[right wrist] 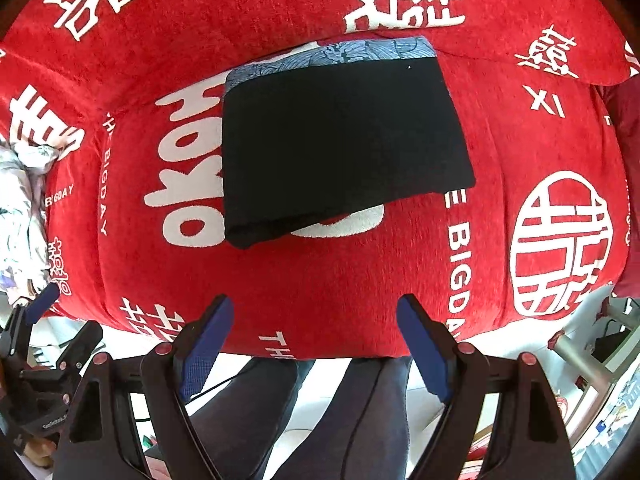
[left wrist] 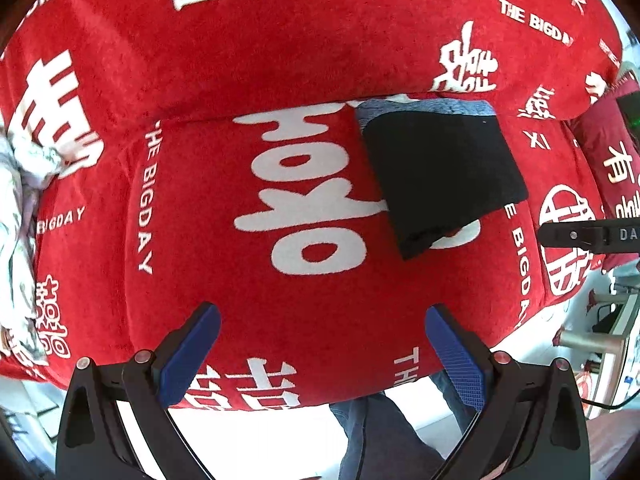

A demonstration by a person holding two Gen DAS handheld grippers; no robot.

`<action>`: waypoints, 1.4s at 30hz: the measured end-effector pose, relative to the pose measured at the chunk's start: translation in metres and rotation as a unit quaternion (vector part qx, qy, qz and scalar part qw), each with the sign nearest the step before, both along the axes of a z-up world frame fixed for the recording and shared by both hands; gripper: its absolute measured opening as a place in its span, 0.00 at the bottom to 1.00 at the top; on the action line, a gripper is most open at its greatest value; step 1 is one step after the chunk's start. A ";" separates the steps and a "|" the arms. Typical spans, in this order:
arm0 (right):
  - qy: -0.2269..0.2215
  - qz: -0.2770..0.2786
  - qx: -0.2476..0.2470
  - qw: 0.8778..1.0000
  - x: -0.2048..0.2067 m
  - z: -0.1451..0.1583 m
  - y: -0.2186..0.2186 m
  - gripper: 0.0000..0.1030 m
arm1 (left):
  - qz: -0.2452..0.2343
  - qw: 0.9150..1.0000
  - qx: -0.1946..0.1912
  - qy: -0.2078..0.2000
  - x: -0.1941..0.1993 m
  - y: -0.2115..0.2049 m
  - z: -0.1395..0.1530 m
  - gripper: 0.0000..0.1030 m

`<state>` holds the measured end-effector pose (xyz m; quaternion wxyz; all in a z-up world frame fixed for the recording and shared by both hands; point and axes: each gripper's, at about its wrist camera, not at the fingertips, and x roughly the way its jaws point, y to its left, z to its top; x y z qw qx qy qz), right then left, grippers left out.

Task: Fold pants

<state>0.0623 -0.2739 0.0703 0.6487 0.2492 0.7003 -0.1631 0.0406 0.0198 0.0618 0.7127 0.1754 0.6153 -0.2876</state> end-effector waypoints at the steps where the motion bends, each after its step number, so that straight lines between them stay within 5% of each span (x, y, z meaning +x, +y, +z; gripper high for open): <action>1: 0.001 0.001 -0.001 1.000 0.001 0.000 0.000 0.84 | 0.007 1.000 0.001 0.003 0.002 0.003 -0.003 0.99; 13: -0.002 -0.001 0.007 1.000 -0.009 -0.004 -0.020 0.84 | 0.037 0.999 0.016 0.026 0.014 -0.003 -0.022 0.99; 24: 0.013 -0.023 0.021 0.999 -0.039 -0.022 -0.098 0.84 | 0.081 0.996 0.034 0.032 0.012 -0.057 -0.027 0.99; 33: 0.008 -0.050 0.028 0.998 -0.058 -0.034 -0.161 0.84 | 0.054 0.996 0.057 0.040 -0.004 -0.112 -0.044 0.99; 42: 0.010 -0.102 0.064 0.993 -0.101 -0.067 -0.179 0.84 | 0.035 0.995 0.083 0.034 -0.005 -0.134 -0.060 0.99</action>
